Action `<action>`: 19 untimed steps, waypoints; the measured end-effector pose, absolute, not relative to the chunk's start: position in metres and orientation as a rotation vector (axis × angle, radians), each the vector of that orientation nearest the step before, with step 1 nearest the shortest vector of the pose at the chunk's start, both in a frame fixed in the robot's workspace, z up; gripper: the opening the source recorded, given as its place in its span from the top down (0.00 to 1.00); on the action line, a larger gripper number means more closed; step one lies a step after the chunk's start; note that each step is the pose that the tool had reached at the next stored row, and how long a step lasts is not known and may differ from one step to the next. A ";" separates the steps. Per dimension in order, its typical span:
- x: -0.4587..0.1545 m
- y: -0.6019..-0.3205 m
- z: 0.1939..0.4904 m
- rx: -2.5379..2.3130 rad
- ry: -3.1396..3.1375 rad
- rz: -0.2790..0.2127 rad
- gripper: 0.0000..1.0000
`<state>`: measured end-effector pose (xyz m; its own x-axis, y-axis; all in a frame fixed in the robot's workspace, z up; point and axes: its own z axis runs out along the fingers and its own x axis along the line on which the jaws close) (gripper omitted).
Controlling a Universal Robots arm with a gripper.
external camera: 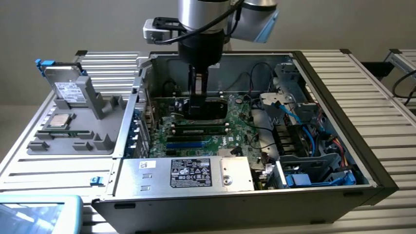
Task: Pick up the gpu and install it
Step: 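Insert the gpu into the slot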
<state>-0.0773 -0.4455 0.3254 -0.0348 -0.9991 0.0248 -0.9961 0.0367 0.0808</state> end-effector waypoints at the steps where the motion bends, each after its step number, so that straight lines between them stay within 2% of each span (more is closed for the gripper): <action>1: -0.077 -0.447 0.324 2.130 -2.207 -0.064 0.72; 11: -0.079 -0.457 0.305 2.138 -2.211 -0.078 0.72; 19: -0.079 -0.458 0.303 2.140 -2.212 -0.079 0.72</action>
